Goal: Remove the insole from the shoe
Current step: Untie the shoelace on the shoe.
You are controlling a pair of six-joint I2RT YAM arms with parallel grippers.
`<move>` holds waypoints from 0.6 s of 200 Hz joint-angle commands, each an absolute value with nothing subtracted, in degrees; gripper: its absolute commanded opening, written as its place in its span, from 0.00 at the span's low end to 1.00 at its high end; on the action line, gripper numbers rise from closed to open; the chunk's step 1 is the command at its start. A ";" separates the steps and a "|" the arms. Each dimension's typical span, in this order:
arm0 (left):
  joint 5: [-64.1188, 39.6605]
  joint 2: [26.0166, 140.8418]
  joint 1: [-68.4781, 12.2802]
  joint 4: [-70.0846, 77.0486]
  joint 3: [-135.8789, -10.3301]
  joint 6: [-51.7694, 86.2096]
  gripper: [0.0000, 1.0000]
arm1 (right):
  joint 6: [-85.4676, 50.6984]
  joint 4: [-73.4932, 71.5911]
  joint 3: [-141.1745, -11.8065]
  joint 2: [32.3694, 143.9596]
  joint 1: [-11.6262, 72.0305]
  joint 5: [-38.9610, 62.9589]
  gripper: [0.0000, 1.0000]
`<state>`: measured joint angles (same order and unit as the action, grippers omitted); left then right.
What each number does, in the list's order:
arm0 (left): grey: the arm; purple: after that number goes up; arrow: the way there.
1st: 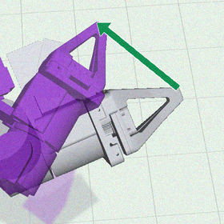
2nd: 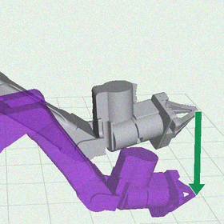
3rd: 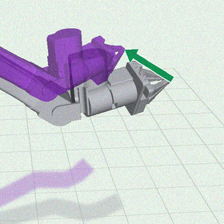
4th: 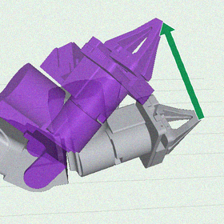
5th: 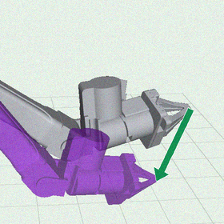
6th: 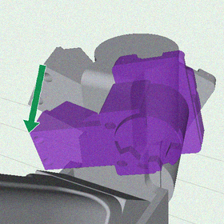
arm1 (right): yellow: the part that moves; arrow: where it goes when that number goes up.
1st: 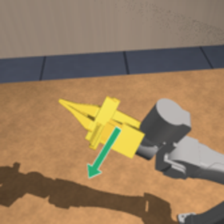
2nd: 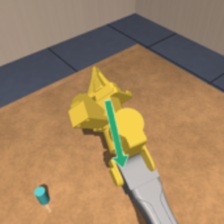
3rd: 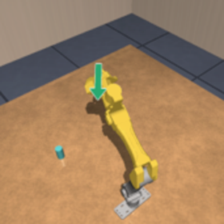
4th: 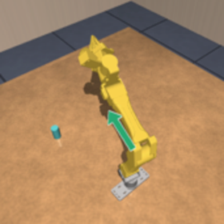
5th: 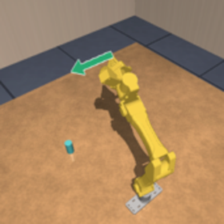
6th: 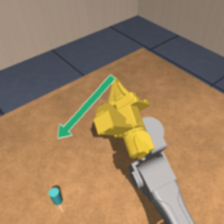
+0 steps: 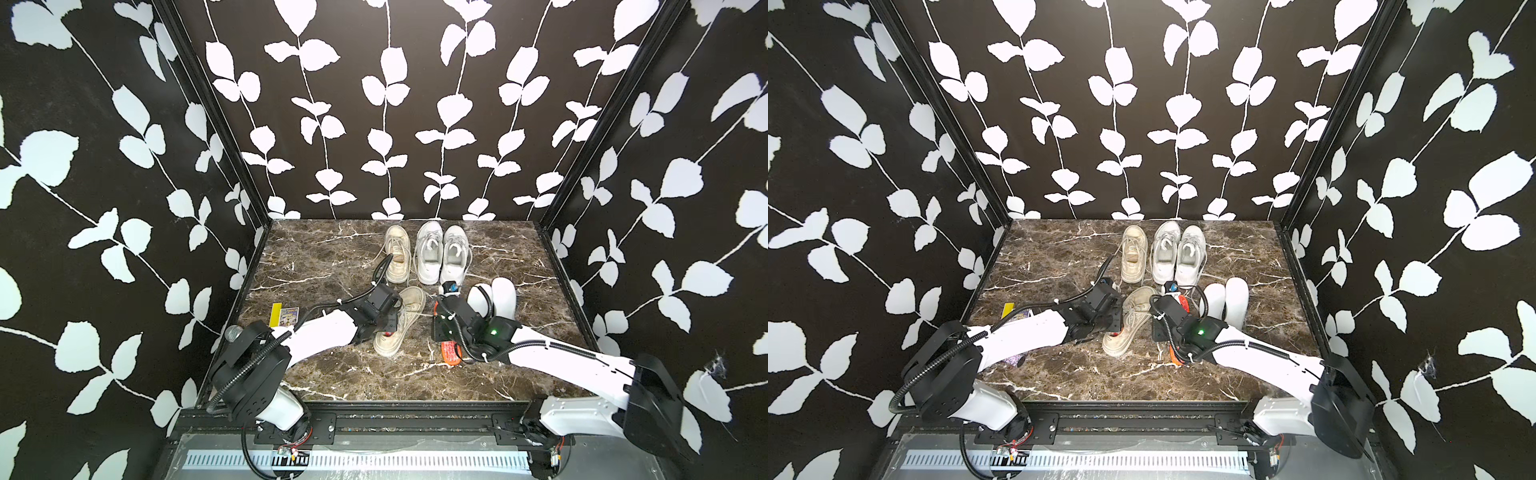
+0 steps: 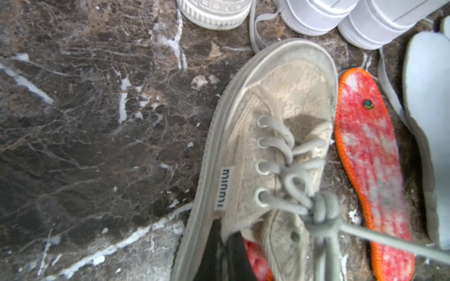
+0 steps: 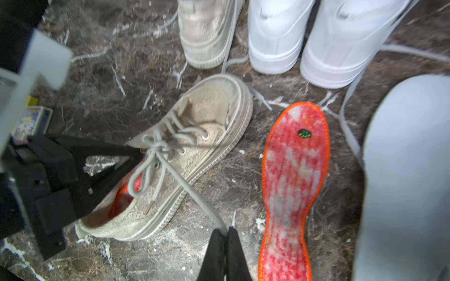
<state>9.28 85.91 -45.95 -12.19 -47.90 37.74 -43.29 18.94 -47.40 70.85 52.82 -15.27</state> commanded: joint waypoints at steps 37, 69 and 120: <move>11.20 84.56 -45.12 -12.94 -47.76 38.76 0.00 | -39.86 25.37 -50.32 67.13 47.77 -19.71 0.00; 11.10 84.53 -45.03 -12.81 -47.46 38.85 0.00 | -38.58 24.04 -50.48 63.32 44.61 -19.47 0.00; 8.58 85.17 -45.05 -11.39 -47.78 38.51 0.00 | -38.41 19.84 -52.45 68.19 44.41 -13.33 0.00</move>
<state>8.49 85.91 -45.71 -12.16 -47.90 37.89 -38.98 22.81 -50.72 65.32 44.47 -16.43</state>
